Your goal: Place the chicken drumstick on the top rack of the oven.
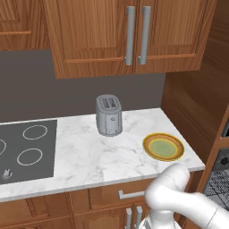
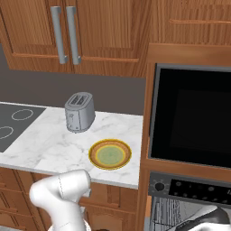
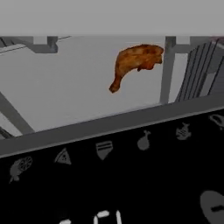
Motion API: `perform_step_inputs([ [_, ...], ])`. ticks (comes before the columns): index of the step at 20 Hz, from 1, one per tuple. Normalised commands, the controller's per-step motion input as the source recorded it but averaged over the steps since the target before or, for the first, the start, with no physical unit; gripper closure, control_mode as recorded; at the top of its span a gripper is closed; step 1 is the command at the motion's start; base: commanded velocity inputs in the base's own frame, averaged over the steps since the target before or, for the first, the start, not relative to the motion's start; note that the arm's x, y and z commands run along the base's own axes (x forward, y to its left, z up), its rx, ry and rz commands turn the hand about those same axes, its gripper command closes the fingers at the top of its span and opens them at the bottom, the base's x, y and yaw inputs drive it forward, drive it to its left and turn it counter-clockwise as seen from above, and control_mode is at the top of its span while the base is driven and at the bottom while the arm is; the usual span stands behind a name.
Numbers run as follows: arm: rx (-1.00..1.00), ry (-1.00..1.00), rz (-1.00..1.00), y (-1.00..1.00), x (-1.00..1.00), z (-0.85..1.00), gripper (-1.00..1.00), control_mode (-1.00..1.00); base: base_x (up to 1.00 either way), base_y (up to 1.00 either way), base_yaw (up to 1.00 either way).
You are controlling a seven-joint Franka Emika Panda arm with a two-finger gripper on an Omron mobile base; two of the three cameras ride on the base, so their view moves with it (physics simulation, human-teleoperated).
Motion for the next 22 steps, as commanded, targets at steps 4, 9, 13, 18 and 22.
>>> perform_step_inputs([
  [4, -0.13, 0.08, -0.05, 0.02, -1.00, 0.48, -1.00, -1.00, 0.00, 0.00, 0.00],
  [9, -0.16, 0.17, -0.11, 0.29, -0.99, 0.53, -1.00, -1.00, 0.00, 0.00, 0.00],
  [13, -0.19, 0.22, -0.14, 0.48, -0.94, 0.54, -1.00, -1.00, 0.00, 0.00, 0.00],
  [18, -0.31, 0.01, -0.07, 0.90, -0.89, 0.09, -1.00, -1.00, 0.00, 0.00, 0.00],
  [22, -0.38, 0.00, -0.05, 1.00, -0.50, 0.01, -1.00, -1.00, 0.00, 0.00, 0.00],
])
